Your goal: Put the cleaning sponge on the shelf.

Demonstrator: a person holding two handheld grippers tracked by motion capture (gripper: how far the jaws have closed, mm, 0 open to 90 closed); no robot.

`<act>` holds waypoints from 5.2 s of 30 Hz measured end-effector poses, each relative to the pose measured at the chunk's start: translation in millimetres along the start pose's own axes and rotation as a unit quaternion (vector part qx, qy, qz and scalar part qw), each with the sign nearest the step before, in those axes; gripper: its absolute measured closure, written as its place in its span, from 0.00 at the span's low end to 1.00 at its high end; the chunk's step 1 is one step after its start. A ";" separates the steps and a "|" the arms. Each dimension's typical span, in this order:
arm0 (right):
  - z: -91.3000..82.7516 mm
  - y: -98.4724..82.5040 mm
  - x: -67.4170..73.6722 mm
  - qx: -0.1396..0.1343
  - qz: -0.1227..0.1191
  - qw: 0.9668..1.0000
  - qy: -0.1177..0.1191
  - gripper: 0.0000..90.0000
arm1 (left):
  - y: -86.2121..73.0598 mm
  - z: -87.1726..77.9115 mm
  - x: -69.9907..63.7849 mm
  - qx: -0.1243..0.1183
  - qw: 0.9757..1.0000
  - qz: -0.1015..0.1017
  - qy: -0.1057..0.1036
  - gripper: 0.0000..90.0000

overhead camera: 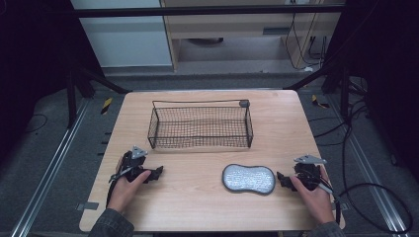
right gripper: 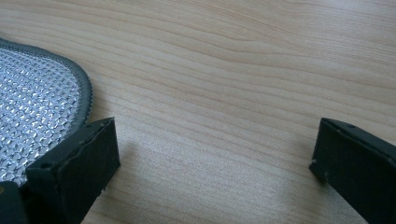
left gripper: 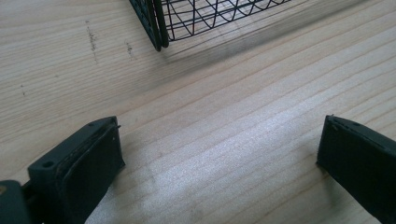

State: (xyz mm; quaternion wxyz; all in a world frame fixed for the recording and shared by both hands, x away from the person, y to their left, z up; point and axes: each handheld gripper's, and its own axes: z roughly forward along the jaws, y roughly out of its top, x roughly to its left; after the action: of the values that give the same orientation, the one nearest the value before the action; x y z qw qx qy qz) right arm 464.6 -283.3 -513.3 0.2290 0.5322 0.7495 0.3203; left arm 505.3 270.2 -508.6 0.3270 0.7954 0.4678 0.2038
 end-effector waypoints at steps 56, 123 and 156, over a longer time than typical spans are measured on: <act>23.2 98.3 131.3 0.226 -0.420 0.851 0.218 0.08 | -0.1 -0.1 -0.1 0.000 1.000 0.001 -0.001 0.00; 45.0 90.0 136.2 0.271 -0.412 0.844 0.210 0.08 | 0.3 0.1 0.4 0.001 1.000 0.006 -0.004 0.00; 30.4 102.5 133.3 0.249 -0.405 0.853 0.217 0.18 | 0.3 0.1 0.4 0.001 1.000 0.006 -0.003 0.00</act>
State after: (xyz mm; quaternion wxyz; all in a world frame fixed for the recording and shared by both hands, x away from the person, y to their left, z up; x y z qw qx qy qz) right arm 508.3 -126.9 -460.4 0.0295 0.1382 0.9839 0.1094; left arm 505.8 270.5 -508.4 0.3264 0.7992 0.4624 0.2023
